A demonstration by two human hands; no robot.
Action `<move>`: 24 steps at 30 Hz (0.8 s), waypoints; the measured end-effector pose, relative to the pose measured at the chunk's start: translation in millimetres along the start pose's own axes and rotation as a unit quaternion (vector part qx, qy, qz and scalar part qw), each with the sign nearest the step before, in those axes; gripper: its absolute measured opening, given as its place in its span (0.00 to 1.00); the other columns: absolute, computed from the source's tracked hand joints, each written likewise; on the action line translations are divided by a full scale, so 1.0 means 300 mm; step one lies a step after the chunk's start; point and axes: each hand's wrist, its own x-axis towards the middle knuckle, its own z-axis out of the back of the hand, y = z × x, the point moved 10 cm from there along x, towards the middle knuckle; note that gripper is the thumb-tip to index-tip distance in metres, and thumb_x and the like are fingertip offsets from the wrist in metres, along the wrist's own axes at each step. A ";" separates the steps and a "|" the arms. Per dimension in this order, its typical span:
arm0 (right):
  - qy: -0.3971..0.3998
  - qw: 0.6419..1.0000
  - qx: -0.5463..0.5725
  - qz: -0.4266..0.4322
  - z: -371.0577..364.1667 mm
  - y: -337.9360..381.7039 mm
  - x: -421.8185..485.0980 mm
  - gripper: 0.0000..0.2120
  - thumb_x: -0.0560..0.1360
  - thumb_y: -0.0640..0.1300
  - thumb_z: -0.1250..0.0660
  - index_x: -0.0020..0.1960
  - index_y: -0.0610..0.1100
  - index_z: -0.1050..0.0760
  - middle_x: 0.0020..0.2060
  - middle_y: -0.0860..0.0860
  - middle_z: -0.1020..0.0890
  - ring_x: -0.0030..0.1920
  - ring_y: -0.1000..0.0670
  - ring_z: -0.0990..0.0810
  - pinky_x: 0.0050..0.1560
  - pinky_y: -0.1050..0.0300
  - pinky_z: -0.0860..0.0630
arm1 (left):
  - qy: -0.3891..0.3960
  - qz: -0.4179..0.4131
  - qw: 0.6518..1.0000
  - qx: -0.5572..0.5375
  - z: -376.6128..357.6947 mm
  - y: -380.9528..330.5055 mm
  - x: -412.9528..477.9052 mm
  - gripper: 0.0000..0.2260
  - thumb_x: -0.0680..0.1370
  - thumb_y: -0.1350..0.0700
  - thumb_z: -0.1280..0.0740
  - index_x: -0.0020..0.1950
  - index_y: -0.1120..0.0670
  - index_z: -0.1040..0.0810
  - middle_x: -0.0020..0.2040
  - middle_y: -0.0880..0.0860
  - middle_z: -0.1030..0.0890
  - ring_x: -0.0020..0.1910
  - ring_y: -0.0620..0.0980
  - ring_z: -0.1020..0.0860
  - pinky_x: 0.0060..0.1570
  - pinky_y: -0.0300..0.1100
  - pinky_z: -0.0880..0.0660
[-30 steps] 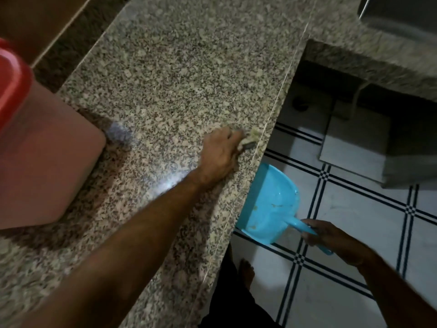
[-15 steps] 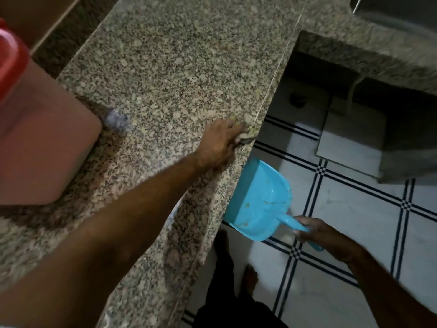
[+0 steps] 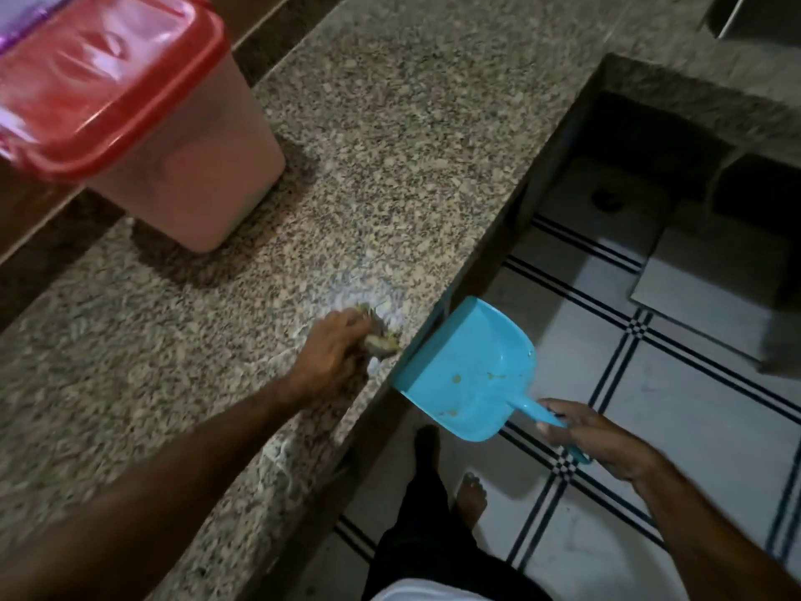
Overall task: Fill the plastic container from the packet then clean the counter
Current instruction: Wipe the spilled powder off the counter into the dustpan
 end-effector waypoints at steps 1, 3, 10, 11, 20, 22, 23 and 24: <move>0.000 1.000 0.008 -0.003 -0.016 -0.019 -0.007 0.19 0.77 0.46 0.26 0.66 0.44 0.21 0.44 0.56 0.15 0.43 0.60 0.18 0.45 0.64 0.22 | -0.037 0.022 0.999 -0.025 0.046 0.020 0.022 0.11 0.76 0.55 0.35 0.57 0.50 0.18 0.51 0.50 0.18 0.48 0.51 0.21 0.51 0.50 0.25; -0.005 1.000 0.001 -0.014 -0.035 -0.057 -0.018 0.24 0.74 0.51 0.23 0.67 0.46 0.22 0.45 0.57 0.16 0.43 0.59 0.18 0.44 0.65 0.23 | -0.120 0.059 0.989 -0.055 0.155 0.058 0.113 0.10 0.77 0.57 0.38 0.52 0.53 0.18 0.47 0.51 0.17 0.43 0.44 0.22 0.51 0.42 0.24; -0.013 1.000 0.003 -0.004 -0.064 -0.115 -0.028 0.18 0.75 0.52 0.24 0.64 0.52 0.20 0.55 0.51 0.15 0.55 0.50 0.17 0.55 0.58 0.21 | -0.126 0.116 0.985 0.009 0.191 0.201 0.500 0.14 0.72 0.54 0.40 0.52 0.54 0.19 0.47 0.57 0.17 0.45 0.53 0.21 0.44 0.47 0.24; -0.013 1.000 -0.002 -0.005 -0.072 -0.119 -0.028 0.16 0.76 0.50 0.26 0.63 0.53 0.20 0.53 0.51 0.14 0.54 0.50 0.17 0.54 0.59 0.21 | -0.080 0.095 0.992 0.036 0.146 0.185 0.527 0.17 0.72 0.50 0.40 0.56 0.53 0.18 0.50 0.57 0.16 0.48 0.55 0.20 0.46 0.48 0.23; -0.013 1.000 0.019 0.007 -0.198 -0.117 -0.080 0.14 0.78 0.42 0.27 0.64 0.46 0.19 0.49 0.53 0.15 0.47 0.58 0.18 0.46 0.65 0.22 | -0.012 -0.001 0.998 0.059 0.038 0.112 0.012 0.18 0.75 0.53 0.38 0.63 0.51 0.20 0.55 0.57 0.20 0.49 0.59 0.22 0.46 0.50 0.26; -0.001 1.000 0.015 0.009 -0.254 -0.109 -0.098 0.15 0.77 0.45 0.26 0.63 0.46 0.19 0.46 0.55 0.16 0.44 0.61 0.18 0.44 0.66 0.23 | 0.006 0.007 0.999 0.053 0.038 0.101 -0.143 0.16 0.74 0.52 0.38 0.59 0.52 0.18 0.51 0.57 0.21 0.46 0.60 0.24 0.43 0.51 0.27; 0.003 1.000 0.013 0.007 -0.279 -0.108 -0.107 0.14 0.77 0.44 0.26 0.62 0.46 0.19 0.44 0.57 0.16 0.42 0.62 0.19 0.43 0.66 0.23 | 0.015 0.007 0.999 0.038 0.038 0.095 -0.190 0.13 0.76 0.52 0.38 0.56 0.51 0.18 0.49 0.55 0.21 0.46 0.60 0.23 0.42 0.51 0.27; 0.008 1.000 0.009 0.004 -0.306 -0.111 -0.114 0.13 0.78 0.43 0.27 0.62 0.46 0.19 0.43 0.57 0.17 0.41 0.62 0.19 0.42 0.66 0.23 | 0.010 0.012 1.000 -0.005 0.055 0.094 -0.222 0.10 0.78 0.53 0.37 0.54 0.51 0.18 0.49 0.53 0.21 0.46 0.59 0.21 0.44 0.52 0.25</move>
